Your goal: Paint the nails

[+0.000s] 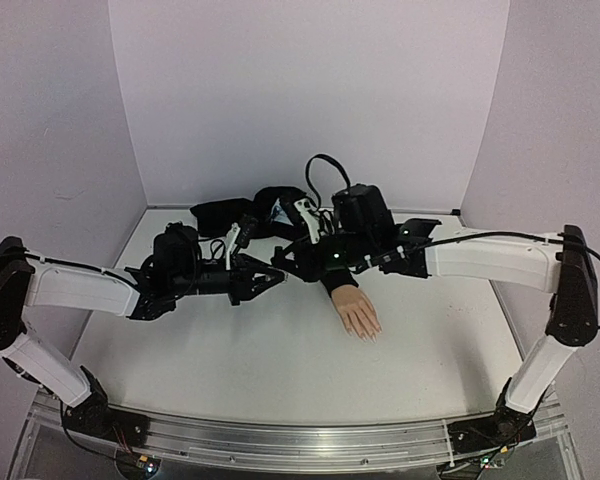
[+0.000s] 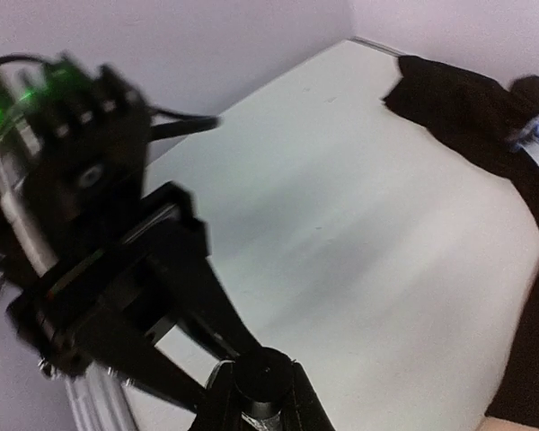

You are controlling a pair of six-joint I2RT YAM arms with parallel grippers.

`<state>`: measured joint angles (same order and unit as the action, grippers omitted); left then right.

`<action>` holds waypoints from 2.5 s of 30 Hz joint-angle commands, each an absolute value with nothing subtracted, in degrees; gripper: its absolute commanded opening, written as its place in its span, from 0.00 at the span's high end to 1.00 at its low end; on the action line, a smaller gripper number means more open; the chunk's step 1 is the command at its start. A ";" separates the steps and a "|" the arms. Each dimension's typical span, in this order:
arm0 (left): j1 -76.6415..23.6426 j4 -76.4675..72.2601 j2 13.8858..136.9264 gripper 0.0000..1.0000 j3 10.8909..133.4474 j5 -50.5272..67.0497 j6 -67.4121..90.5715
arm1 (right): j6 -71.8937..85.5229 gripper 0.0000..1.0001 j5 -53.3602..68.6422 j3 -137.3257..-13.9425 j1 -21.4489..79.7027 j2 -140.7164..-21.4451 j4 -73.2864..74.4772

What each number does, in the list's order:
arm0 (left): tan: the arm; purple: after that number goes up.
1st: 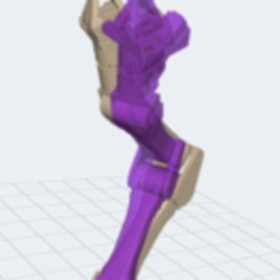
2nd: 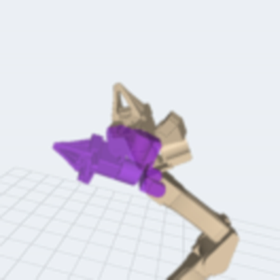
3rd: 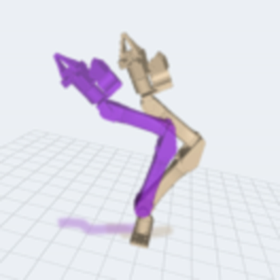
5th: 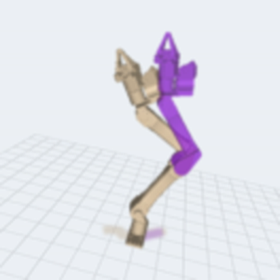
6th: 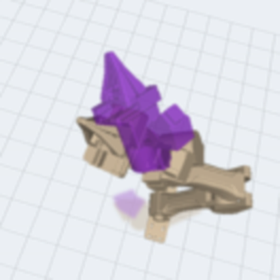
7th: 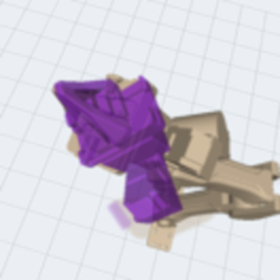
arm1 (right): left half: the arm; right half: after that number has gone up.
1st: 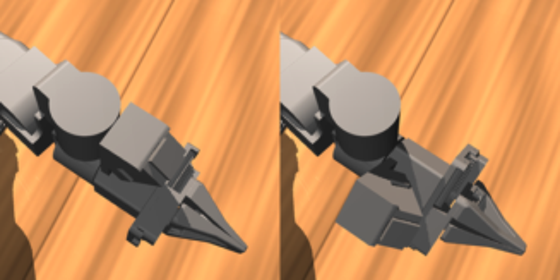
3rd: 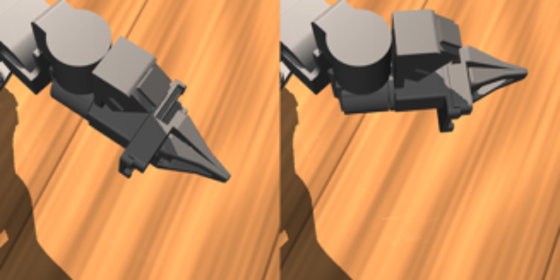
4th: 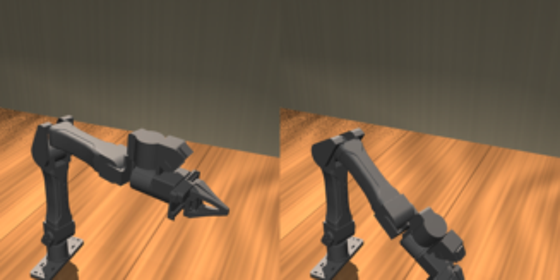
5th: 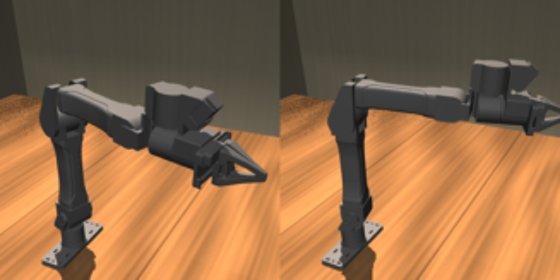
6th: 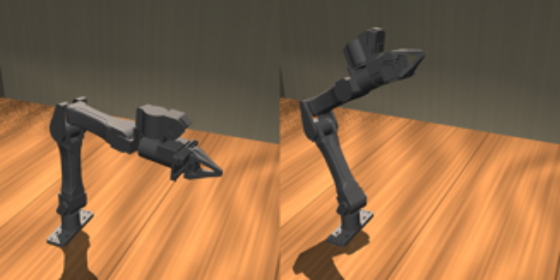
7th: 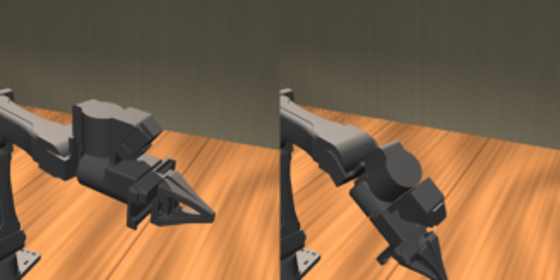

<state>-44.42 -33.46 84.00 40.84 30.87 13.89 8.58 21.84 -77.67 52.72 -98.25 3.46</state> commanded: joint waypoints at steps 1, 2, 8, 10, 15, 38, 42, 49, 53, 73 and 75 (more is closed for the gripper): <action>-40.93 -42.68 80.98 1.00 41.97 59.65 18.62 | -3.91 1.00 51.72 -73.27 46.98 -93.04 5.84; -40.68 -42.55 81.77 1.00 42.69 63.00 19.16 | -3.25 1.00 54.52 -73.03 45.76 -92.78 5.77; -40.13 -37.14 86.57 1.00 47.38 62.62 18.69 | 0.71 0.86 51.53 -71.73 44.18 -91.15 5.27; -40.25 -32.59 86.29 1.00 48.42 53.24 15.62 | 3.95 0.74 43.29 -70.87 44.17 -89.92 4.41; -42.85 -24.81 84.93 1.00 49.01 24.79 9.25 | 12.53 0.52 23.27 -68.17 44.26 -86.65 2.94; -54.32 -31.73 88.19 1.00 49.52 -5.75 5.30 | 26.41 0.60 3.39 -87.17 54.50 -103.06 8.17; -54.32 -32.03 86.80 1.00 48.49 -3.78 5.73 | 25.09 0.74 3.23 -88.46 54.50 -104.30 8.65; -50.46 -34.54 81.30 1.00 43.55 16.84 8.65 | 11.07 0.98 12.02 -83.66 54.13 -98.90 8.76; -43.31 -39.79 78.96 1.00 41.70 47.41 14.93 | -1.46 1.00 29.70 -77.73 52.38 -92.96 8.79; -44.54 -27.56 77.20 1.00 44.23 12.54 7.45 | 14.27 0.02 5.42 -72.50 46.84 -84.78 8.95; -45.91 -27.68 78.04 1.00 44.77 8.44 6.52 | 18.68 0.02 4.11 -72.77 46.38 -84.96 8.98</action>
